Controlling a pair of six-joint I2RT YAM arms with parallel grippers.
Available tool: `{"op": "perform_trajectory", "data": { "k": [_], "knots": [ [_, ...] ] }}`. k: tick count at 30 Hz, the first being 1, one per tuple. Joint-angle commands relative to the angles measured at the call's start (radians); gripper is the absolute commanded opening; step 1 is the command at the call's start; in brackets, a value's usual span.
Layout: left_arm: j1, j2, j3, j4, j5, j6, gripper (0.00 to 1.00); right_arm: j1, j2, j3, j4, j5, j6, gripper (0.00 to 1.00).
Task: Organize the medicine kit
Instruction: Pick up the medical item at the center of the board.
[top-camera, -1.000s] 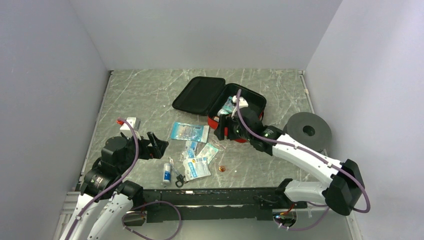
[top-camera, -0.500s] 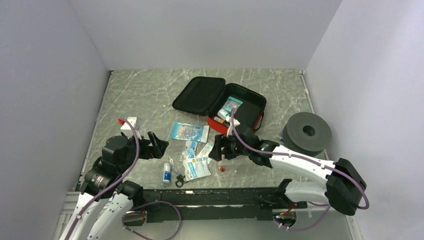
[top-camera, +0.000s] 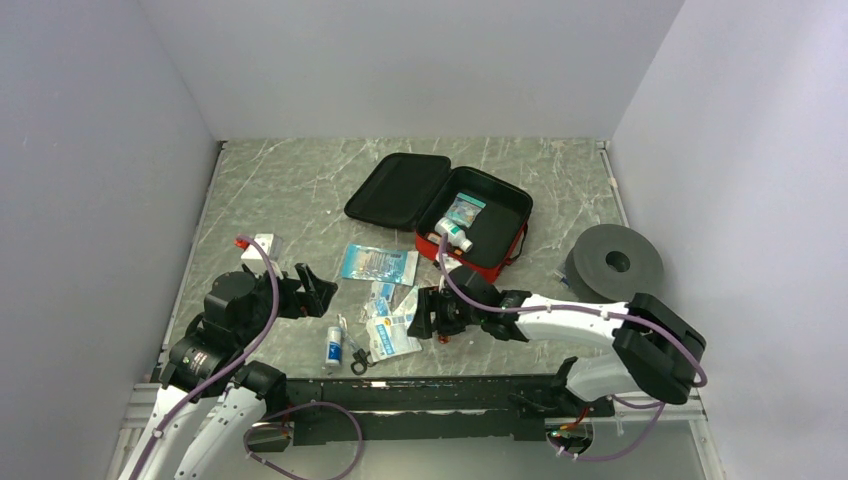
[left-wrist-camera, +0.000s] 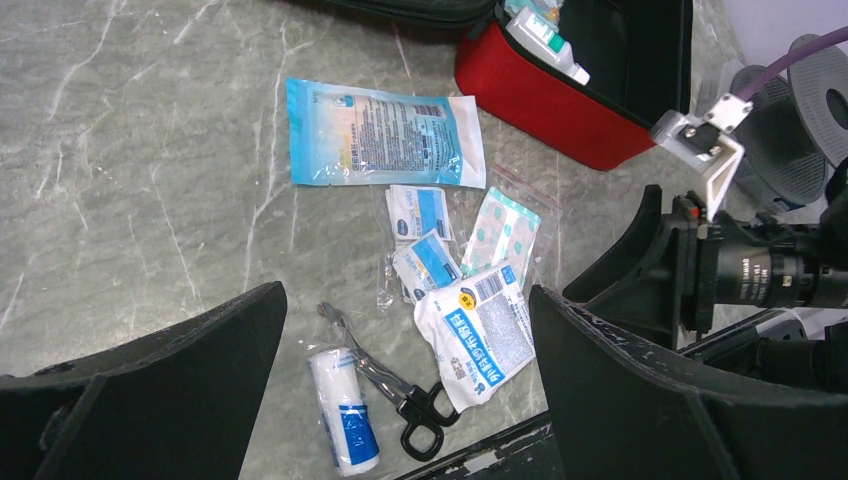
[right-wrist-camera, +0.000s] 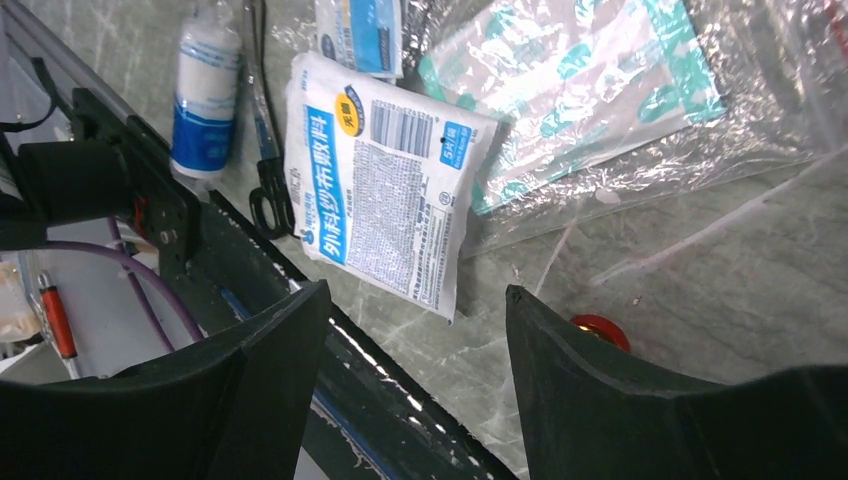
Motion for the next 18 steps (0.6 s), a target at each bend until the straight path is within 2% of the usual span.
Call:
{"op": "perform_trajectory", "data": {
  "k": [1,10,18],
  "knots": [
    [-0.004,0.007,0.033,0.017,-0.007,-0.001,0.99,0.022,0.038,-0.017,0.105,-0.005,0.047,0.66],
    [-0.004,0.007,0.034,0.017,-0.008,-0.001,0.99,0.073,0.131,-0.003,0.154,-0.007,0.07,0.57],
    [-0.003,0.006,0.034,0.016,-0.008,-0.001,0.99,0.086,0.163,0.017,0.149,0.008,0.072,0.53]
  ]
}}
